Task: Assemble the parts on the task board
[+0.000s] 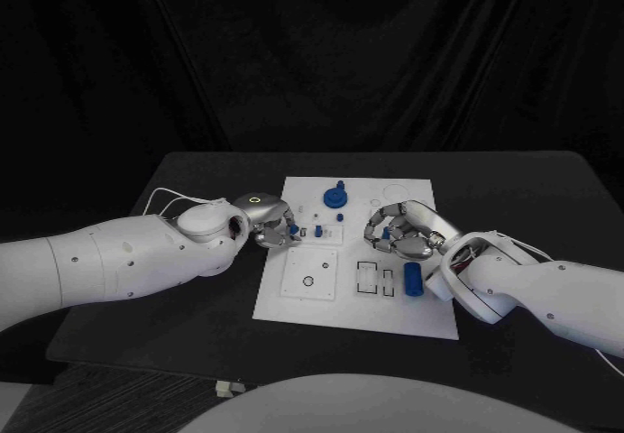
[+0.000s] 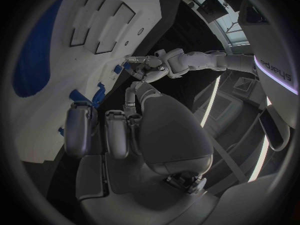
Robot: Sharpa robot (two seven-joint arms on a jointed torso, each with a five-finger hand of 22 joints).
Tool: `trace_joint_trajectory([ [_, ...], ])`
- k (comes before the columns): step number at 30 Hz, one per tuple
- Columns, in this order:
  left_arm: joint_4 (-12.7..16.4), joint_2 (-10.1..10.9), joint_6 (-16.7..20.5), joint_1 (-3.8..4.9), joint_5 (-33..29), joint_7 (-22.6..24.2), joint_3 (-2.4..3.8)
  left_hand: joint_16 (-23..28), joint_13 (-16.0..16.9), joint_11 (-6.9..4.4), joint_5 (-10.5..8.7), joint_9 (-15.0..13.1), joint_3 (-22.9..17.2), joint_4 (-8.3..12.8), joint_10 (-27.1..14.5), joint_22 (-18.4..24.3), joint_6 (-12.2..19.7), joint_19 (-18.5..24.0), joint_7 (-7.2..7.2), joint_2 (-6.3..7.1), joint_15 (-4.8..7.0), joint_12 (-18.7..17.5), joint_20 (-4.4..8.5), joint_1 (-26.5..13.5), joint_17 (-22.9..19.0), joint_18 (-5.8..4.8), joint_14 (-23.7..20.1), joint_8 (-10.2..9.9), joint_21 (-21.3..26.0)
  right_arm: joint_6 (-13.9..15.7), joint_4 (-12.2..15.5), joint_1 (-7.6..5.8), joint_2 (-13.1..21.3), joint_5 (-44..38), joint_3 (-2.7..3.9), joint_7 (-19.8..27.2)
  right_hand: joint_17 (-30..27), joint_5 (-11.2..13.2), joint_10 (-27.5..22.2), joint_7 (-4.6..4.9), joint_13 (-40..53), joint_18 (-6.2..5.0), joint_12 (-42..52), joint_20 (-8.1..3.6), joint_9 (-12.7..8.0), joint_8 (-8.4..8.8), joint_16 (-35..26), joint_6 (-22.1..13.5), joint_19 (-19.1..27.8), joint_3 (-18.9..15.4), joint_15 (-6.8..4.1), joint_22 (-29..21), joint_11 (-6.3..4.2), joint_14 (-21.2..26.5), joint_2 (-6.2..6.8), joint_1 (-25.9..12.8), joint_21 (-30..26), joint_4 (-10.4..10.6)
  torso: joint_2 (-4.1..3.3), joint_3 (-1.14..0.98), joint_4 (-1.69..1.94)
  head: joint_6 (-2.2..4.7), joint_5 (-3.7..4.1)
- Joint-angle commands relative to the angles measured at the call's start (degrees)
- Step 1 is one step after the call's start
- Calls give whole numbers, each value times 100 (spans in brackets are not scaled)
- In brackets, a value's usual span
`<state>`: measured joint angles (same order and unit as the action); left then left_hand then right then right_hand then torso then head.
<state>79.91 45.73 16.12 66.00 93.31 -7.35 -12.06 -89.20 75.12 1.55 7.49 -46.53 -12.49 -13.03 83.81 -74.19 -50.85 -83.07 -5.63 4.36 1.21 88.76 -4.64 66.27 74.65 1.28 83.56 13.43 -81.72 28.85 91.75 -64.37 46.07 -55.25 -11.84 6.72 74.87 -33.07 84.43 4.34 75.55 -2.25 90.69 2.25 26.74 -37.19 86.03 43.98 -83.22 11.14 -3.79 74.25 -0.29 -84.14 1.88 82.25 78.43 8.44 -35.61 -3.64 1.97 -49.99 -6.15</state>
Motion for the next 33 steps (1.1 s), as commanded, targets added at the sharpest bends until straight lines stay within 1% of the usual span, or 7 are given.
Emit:
trace_joint_trajectory([
  [1, 1, 20, 1, -29, 118, -63, -12, -80, 1488, 18, -115, 139, 266, -42, 619, -1252, 209, -39, -43, 27, -6, 124, -61, -130, 1535, 120, 644, 16, 77, -42, 3, 16, -1, -25, 4, -92, 467, -185, 557, 6, 1445, -90, -69, 30, -61, -133, -61, -44, -17, 46, 3, 1159, 24, -364, -98, 29, -132, -51, 1, 1, -2, -1, 6],
  [11, 26, 76, 50, -29, 135, -69, -12, -80, 1488, -2, -140, -110, 453, -133, 619, -1253, 322, -42, -19, -15, 11, 124, -46, -82, 1535, 120, 644, 325, 79, -53, -5, 17, -7, -25, 4, -96, 467, -185, 557, 6, 1445, -90, -69, 30, -61, -133, -61, -44, -17, 46, 3, 1159, 24, -364, -98, 29, -132, -51, 1, 2, -1, -1, -1],
  [21, 74, 137, 178, -28, 137, -17, -12, -80, 1488, -2, -160, -163, 520, -188, 619, -1251, 376, -38, -18, -14, 12, 124, -44, -98, 1535, 121, 644, 394, 85, -58, -13, 17, -12, -25, 4, -100, 466, -193, 557, 8, 1445, -90, -69, 31, -60, -140, -61, -45, -16, 49, 5, 1158, 26, -364, -100, 32, -133, -60, 0, 2, -1, -1, -3],
  [26, 198, 260, 428, -19, 137, 117, -10, -80, 1488, -6, -176, -195, 562, -224, 619, -1252, 376, -41, -11, -5, 14, 124, -42, -104, 1535, 121, 644, 447, 83, -56, -13, 17, 1, -25, 4, -107, 466, -193, 557, 8, 1445, -90, -69, 31, -60, -140, -61, -45, -16, 49, 5, 1158, 26, -364, -100, 32, -133, -60, 0, 1, 1, -1, 23],
  [27, 237, 295, 465, -6, 136, 149, -10, -80, 1488, -9, -183, -209, 585, -244, 619, -1256, 375, -49, -7, 5, 16, 124, -41, -108, 1535, 118, 644, 472, 73, -57, -14, 17, 4, -25, 4, -110, 466, -193, 557, 8, 1445, -90, -69, 31, -60, -140, -61, -45, -16, 49, 5, 1158, 26, -364, -100, 32, -133, -60, 2, 1, 0, -1, 23],
  [29, 336, 381, 532, 65, 136, 239, -9, -80, 1488, -29, -185, -264, 721, -355, 619, -1259, 350, -59, 15, 72, 31, 124, -30, -167, 1535, 116, 644, 585, 63, -56, -16, 17, 11, -25, 4, -116, 466, -193, 557, 8, 1445, -90, -69, 31, -60, -140, -61, -45, -16, 49, 5, 1158, 26, -364, -100, 32, -133, -60, 2, 3, -1, -1, 13],
  [33, 490, 494, 482, 304, 48, 431, -8, -80, 1488, -43, -173, -309, 850, -376, 619, -1268, 348, -76, 32, 67, 43, 124, -18, -272, 1535, 110, 644, 678, 42, -57, -21, 16, 22, -25, 4, -125, 466, -196, 557, 9, 1445, -90, -69, 32, -60, -142, -61, -46, -17, 50, 6, 1159, 27, -364, -101, 33, -132, -62, 1, 3, -1, -1, 12],
])
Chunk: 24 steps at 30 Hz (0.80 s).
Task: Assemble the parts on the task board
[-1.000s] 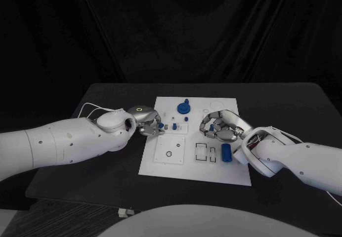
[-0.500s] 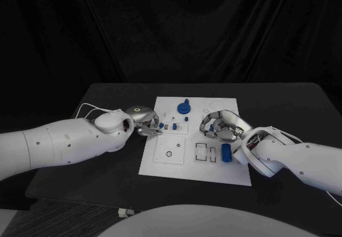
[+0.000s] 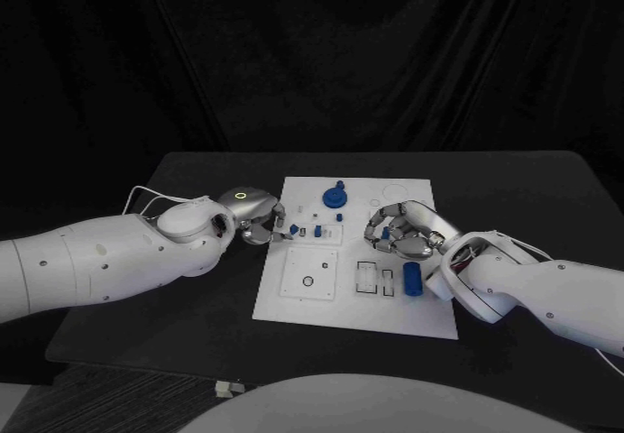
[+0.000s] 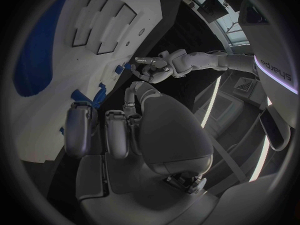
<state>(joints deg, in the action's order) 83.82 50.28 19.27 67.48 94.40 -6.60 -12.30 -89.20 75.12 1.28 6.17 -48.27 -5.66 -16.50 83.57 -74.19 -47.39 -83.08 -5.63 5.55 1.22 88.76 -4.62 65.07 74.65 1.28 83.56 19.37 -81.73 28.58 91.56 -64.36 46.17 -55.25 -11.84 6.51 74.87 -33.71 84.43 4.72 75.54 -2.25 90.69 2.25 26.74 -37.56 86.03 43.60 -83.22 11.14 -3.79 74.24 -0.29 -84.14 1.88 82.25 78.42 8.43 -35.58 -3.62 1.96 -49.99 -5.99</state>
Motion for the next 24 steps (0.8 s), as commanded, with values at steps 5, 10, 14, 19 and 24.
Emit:
trace_joint_trajectory([
  [5, 169, 68, -754, 571, -879, 608, 16, -80, 1488, -36, 70, -244, 228, -18, 643, -1298, 41, -129, 56, -262, 58, 124, -2, -196, 1535, 86, 644, 277, -38, -36, 3, 14, 6, -25, 4, -90, 469, -137, 557, -28, 1446, -90, -69, 33, -60, -109, -60, -9, -17, 53, 7, 1159, 28, -365, -103, 34, -131, -66, 3, 0, 1, -1, -7],
  [10, -31, -111, -1983, 905, -1461, 585, 17, -80, 1488, -125, 893, -360, 211, -16, 643, -1518, -172, -570, 164, -348, 129, 124, 61, 97, 1535, -80, 644, 572, -657, -15, 26, 14, 3, -25, 4, -80, 478, -142, 557, -27, 1446, -88, -69, 34, -59, -113, -56, -9, -21, 55, 8, 1161, 29, -366, -107, 34, -124, -67, 5, -1, -5, -1, 17],
  [14, -275, -342, -2715, 1060, -1572, 516, 17, -80, 1488, -173, 1006, -399, 325, -21, 643, -1544, -407, -622, 227, -286, 164, 124, 93, 9, 1535, -100, 644, 637, -731, 20, 55, 13, 22, -25, 4, -70, 478, -142, 557, -27, 1446, -88, -69, 34, -59, -113, -56, -9, -21, 55, 8, 1161, 29, -366, -107, 34, -124, -67, 4, -2, -2, -1, 32],
  [19, -523, -640, -3306, 1131, -1274, 396, 17, -80, 1488, -228, 527, -552, 452, -30, 643, -1562, -576, -656, 286, -224, 215, 124, 144, -198, 1535, -114, 644, 653, -779, 50, 114, 11, 62, -25, 4, -64, 488, -145, 557, -26, 1446, -87, -69, 34, -59, -114, -51, -10, -24, 54, 8, 1163, 29, -369, -106, 32, -118, -68, 7, -4, -6, -1, 53],
  [24, -791, -903, -3719, 1153, -1162, 149, 18, -80, 1488, -233, 218, -610, 478, -31, 643, -1548, -640, -628, 293, -197, 222, 124, 156, -298, 1535, -103, 644, 586, -741, 73, 173, 11, 90, -25, 4, -21, 566, -186, 557, -26, 1446, -70, -69, 37, -62, -128, -15, -16, -63, 39, 11, 1186, 31, -389, -98, -19, -46, -47, -7, 0, -2, -1, 58],
])
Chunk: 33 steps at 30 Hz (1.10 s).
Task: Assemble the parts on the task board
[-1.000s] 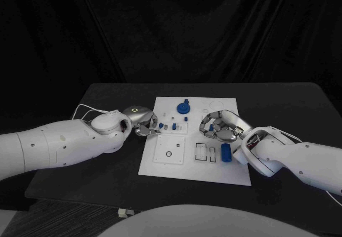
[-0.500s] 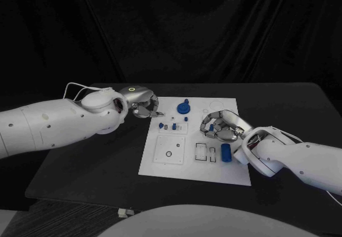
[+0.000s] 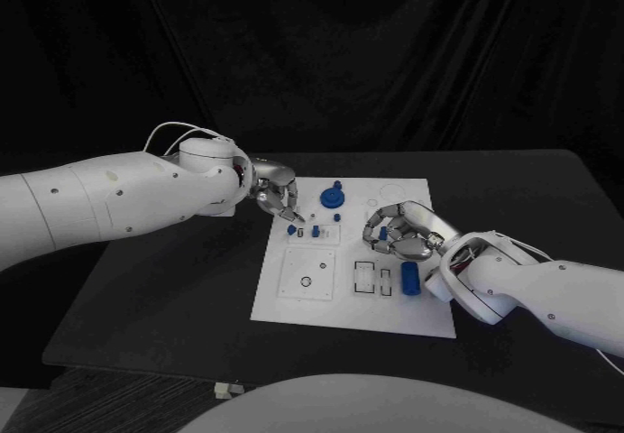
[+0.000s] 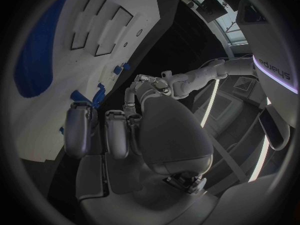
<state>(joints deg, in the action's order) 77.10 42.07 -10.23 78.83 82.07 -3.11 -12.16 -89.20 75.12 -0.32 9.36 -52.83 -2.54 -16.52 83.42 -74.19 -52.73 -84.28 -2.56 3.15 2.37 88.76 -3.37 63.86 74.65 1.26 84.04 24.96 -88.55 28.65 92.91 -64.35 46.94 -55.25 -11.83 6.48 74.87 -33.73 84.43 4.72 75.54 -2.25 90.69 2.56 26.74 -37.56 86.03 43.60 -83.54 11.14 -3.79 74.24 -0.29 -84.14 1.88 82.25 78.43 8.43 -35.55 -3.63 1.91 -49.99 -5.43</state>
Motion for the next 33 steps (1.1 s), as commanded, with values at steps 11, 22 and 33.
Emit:
trace_joint_trajectory([
  [11, -634, -572, -1130, 25, 115, -415, 5, -80, 1488, -58, 73, -88, 109, -18, 658, -1486, -180, -387, -36, 105, 95, 124, 24, -66, 1535, -55, 596, -352, 108, 141, 142, 10, 67, -25, 4, 174, 647, -153, 557, -69, 1446, -48, -69, -1, -111, -128, 26, -8, -94, -27, -10, 1217, 0, -416, -99, -311, 57, 180, -13, 2, -4, -1, -19],
  [22, -777, -614, -1029, 25, 119, -446, 5, -80, 1488, -37, 613, -122, 47, -11, 658, -1472, -198, -360, -62, 105, 80, 124, 10, 131, 1535, -44, 596, -615, 149, 231, 290, 8, 182, -25, 4, 229, 655, -171, 557, -78, 1446, -45, -69, -6, -122, -125, 30, -5, -102, -21, -16, 1222, -8, -418, -93, -319, 71, 194, -16, 9, 4, -1, -41],
  [33, -853, -661, -1047, -1, 119, -339, 5, -80, 1488, 5, 1003, -95, 30, -13, 658, -1463, -129, -340, -115, 85, 45, 124, -18, 186, 1535, -37, 596, -889, 177, 240, 343, 8, 201, -25, 4, 223, 653, -231, 557, -86, 1446, -46, -69, -14, -136, -123, 29, 1, -103, 3, -25, 1221, -18, -418, -82, -296, 70, 185, -27, 20, 2, -1, -49],
])
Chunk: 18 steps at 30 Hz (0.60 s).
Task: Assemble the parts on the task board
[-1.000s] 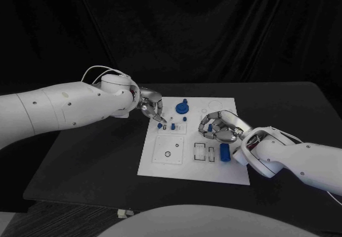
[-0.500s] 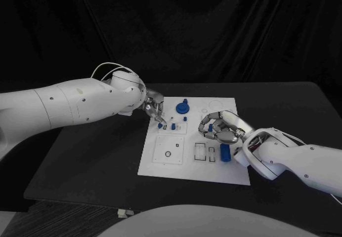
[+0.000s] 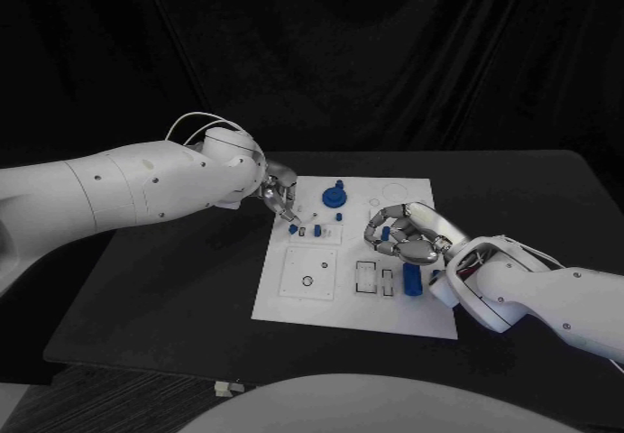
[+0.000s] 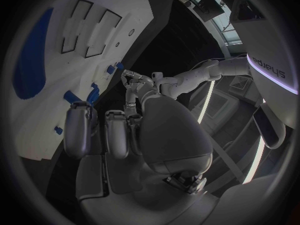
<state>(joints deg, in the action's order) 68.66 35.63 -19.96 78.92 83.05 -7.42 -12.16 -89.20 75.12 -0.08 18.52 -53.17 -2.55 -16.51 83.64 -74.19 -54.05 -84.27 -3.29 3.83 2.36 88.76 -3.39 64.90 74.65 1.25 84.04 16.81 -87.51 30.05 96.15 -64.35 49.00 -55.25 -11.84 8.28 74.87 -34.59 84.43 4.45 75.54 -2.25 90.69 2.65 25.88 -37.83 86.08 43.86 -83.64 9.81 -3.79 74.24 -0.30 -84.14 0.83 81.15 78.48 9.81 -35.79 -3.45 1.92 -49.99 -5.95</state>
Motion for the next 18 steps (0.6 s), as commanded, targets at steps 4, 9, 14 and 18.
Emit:
trace_joint_trajectory([
  [4, -23, -33, -54, -18, 21, 117, 4, -80, 1488, -10, 58, -41, 39, -18, 636, -1461, -7, -335, -50, 12, 39, 124, -22, 59, 1535, -35, 596, -112, 81, 89, 17, 8, -20, -25, 4, 44, 656, -157, 557, -59, 1446, -46, -69, -24, -52, -97, 26, -23, -93, 143, -26, 1222, -18, -418, 20, -181, 68, 46, -3, 4, 1, -1, -2],
  [9, -29, -44, -1, -23, 21, 169, 4, -80, 1488, -4, 32, -22, 40, -14, 636, -1458, -22, -329, -53, 0, 33, 124, -28, 48, 1535, -33, 596, -149, 89, 82, 14, 8, -26, -25, 4, 43, 654, -178, 557, -60, 1446, -45, -69, -27, -56, -97, 25, -23, -95, 154, -28, 1222, -20, -418, 19, -172, 70, 41, -4, 4, 0, -1, -3],
  [14, -21, -49, -28, -27, 21, 181, 4, -80, 1488, -3, 51, -7, 27, -6, 636, -1457, -38, -327, -53, -15, 29, 124, -32, 69, 1535, -32, 596, -177, 91, 71, 12, 8, -26, -25, 4, 37, 654, -186, 557, -60, 1446, -47, -69, -28, -57, -97, 25, -23, -92, 158, -28, 1220, -21, -418, 18, -168, 65, 39, -4, 2, 1, -1, -1],
  [18, -26, -58, -96, -38, 21, 154, 4, -80, 1488, -4, 115, 14, 14, -5, 636, -1454, -99, -321, -48, -33, 26, 124, -38, 93, 1535, -30, 596, -212, 99, 64, 11, 9, -31, -25, 4, 38, 650, -198, 557, -60, 1446, -48, -69, -29, -60, -97, 23, -23, -90, 164, -29, 1219, -20, -417, 18, -164, 61, 37, -2, 2, 1, -1, -1],
])
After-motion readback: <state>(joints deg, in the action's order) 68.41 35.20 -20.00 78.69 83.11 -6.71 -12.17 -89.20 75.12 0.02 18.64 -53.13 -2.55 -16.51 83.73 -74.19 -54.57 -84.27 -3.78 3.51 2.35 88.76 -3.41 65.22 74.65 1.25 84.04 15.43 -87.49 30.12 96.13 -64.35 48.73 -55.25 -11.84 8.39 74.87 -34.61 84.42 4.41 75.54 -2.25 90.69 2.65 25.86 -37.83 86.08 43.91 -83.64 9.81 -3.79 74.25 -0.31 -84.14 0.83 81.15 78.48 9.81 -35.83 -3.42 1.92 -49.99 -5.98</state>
